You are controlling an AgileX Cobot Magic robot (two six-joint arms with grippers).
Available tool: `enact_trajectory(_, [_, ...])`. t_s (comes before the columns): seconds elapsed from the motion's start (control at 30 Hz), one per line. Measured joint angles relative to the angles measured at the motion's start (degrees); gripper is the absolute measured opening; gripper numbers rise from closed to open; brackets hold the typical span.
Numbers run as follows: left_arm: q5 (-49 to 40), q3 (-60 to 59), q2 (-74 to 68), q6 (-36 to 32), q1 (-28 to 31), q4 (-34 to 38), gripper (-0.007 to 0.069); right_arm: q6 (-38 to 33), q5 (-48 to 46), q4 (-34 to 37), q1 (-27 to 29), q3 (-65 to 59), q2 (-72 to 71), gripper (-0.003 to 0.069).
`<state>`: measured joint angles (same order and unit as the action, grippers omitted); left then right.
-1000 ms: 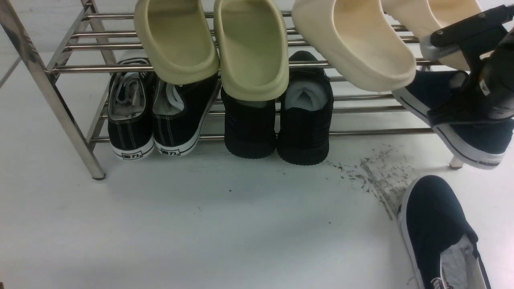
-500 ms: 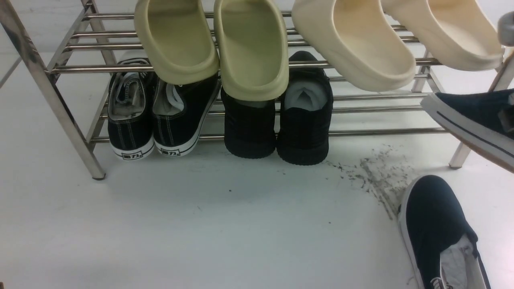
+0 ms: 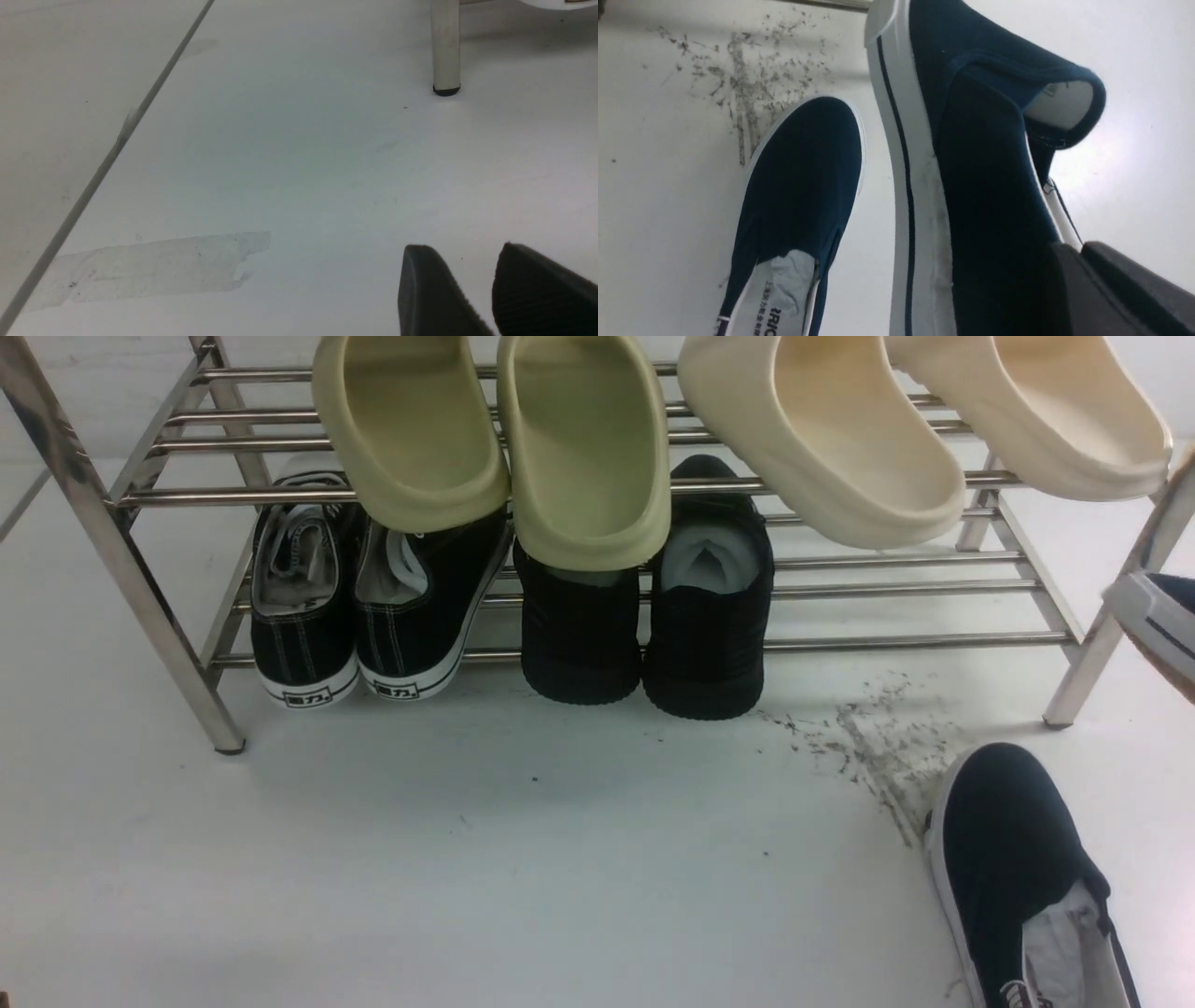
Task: Take the shoes off the shelf with your hand on the white table.
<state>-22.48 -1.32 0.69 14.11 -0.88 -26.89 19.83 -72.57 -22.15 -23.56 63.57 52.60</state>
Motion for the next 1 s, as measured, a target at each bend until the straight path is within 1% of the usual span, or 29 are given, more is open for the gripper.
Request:
enact_trajectory(0.1, [0.0,0.0,0.0,0.0,0.0,0.0,0.024,0.0,0.0,0.0,0.0,-6.7,-2.3,0.0028])
enact_trajectory(0.13, [0.0,0.0,0.0,0.0,0.0,0.0,0.024,0.0,0.0,0.0,0.0,-7.1,-2.3,0.0028])
enact_trajectory(0.17, [0.0,0.0,0.0,0.0,0.0,0.0,0.024,0.1,0.0,0.1,0.0,-10.8,-2.8,0.0028])
enact_trajectory(0.23, [0.0,0.0,0.0,0.0,0.0,0.0,0.024,0.1,0.0,0.1,0.0,-12.3,-2.8,0.0028])
enact_trajectory(0.27, [0.0,0.0,0.0,0.0,0.0,0.0,0.024,0.2,0.0,0.3,0.0,-15.8,-2.8,0.0028])
enact_trajectory(0.43, [0.0,0.0,0.0,0.0,0.0,0.0,0.024,0.9,0.3,3.3,0.0,-22.7,-2.1,0.0028])
enact_trajectory(0.5, [0.0,0.0,0.0,0.0,0.0,0.0,0.024,1.1,2.1,4.3,0.0,-25.3,-0.1,0.0028])
enact_trajectory(0.53, [0.0,0.0,0.0,0.0,0.0,0.0,0.024,1.1,2.1,4.3,0.0,-25.5,0.1,0.0028])
enact_trajectory(0.6, [0.0,0.0,0.0,0.0,0.0,0.0,0.024,1.2,6.9,4.6,0.0,-27.3,3.5,0.0028])
enact_trajectory(0.7, [0.0,0.0,0.0,0.0,0.0,0.0,0.024,1.5,10.2,8.3,0.0,-27.8,8.5,0.0028])
enact_trajectory(0.77, [0.0,0.0,0.0,0.0,0.0,0.0,0.024,1.5,11.8,9.2,0.0,-27.8,11.2,0.0028])
enact_trajectory(1.0, [0.0,0.0,0.0,0.0,0.0,0.0,0.024,1.7,13.7,10.9,0.0,-27.8,18.0,0.0037])
